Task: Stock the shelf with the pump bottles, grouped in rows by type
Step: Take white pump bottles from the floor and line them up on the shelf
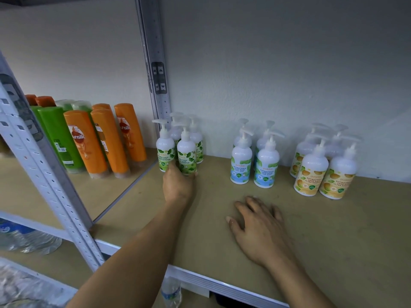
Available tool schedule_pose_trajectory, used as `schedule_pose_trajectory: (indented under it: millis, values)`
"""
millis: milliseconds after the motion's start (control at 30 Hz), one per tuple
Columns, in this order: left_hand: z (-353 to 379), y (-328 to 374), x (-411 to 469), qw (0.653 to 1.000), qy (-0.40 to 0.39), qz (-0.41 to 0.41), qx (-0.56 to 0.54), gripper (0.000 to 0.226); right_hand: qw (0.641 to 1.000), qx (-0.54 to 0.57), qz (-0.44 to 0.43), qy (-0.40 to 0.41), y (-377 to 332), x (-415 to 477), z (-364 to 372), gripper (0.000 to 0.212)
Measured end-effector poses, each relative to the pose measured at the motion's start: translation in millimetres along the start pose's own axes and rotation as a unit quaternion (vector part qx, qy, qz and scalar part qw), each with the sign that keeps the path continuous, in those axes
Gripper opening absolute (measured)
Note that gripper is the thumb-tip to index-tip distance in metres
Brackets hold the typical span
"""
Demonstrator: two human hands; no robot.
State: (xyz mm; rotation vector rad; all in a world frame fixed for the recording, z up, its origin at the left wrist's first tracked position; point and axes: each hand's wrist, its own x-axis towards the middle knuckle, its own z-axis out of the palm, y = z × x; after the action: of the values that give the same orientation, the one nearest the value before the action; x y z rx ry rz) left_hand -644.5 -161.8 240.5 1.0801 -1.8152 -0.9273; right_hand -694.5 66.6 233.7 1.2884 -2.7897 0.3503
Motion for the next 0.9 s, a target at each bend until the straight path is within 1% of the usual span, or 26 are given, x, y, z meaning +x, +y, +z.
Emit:
schedule_pose_trajectory:
  millis: [33,100,167,200,267,333,433,533,633,767,800,867,900]
  values:
    - [-5.5,-2.1,-1.5,1.000,0.005,0.000,-0.002,0.029,1.000,0.002,0.002,-0.004,0.0,0.2,-0.1,0.081]
    - [-19.0,-6.3,-1.5,0.999,0.029,-0.009,-0.024,0.026,1.000,-0.003,0.004,-0.008,-0.2,0.3,0.5,0.077]
    - [-31.8,-13.3,6.2,0.998,0.055,-0.017,-0.029,0.034,1.000,-0.008,0.003,-0.005,-0.4,-0.1,1.0,0.082]
    - [-36.8,-16.7,12.0,0.998,0.059,-0.022,-0.014,0.039,1.000,-0.008,0.003,-0.004,-0.6,-0.4,1.2,0.083]
    - [-42.3,-22.4,26.0,0.998,0.046,-0.026,0.017,0.048,1.000,-0.005,0.003,-0.003,-0.6,-0.3,1.9,0.085]
    - [-43.4,-24.2,38.0,1.000,0.013,-0.017,0.019,0.058,1.000,-0.008,0.002,-0.006,-0.6,0.1,1.5,0.088]
    - [-41.0,-23.8,48.1,1.000,-0.021,-0.011,0.014,0.070,1.000,-0.008,0.005,-0.005,0.0,1.3,1.6,0.083]
    - [-37.5,-24.7,53.4,1.000,-0.017,-0.013,0.021,0.064,1.000,-0.010,0.004,-0.004,0.0,1.0,1.5,0.091]
    - [-34.9,-26.5,55.6,0.999,-0.004,-0.011,0.035,0.054,1.000,-0.009,0.004,-0.004,-0.2,1.7,1.1,0.093]
    - [-34.2,-25.2,50.4,0.999,0.031,-0.010,0.033,0.058,1.000,-0.004,0.003,-0.006,-0.6,2.0,1.0,0.093]
    - [-34.6,-24.3,46.1,0.998,0.048,-0.005,0.035,0.056,1.000,-0.003,0.003,-0.005,-0.4,1.8,1.1,0.092]
    - [-35.3,-22.5,36.9,0.996,0.077,0.012,0.035,0.046,1.000,-0.004,0.005,-0.004,-1.0,1.6,1.5,0.090]
    - [-35.1,-21.7,32.8,0.997,0.077,0.018,0.027,0.041,1.000,-0.004,0.005,-0.004,-1.0,1.5,1.7,0.086]
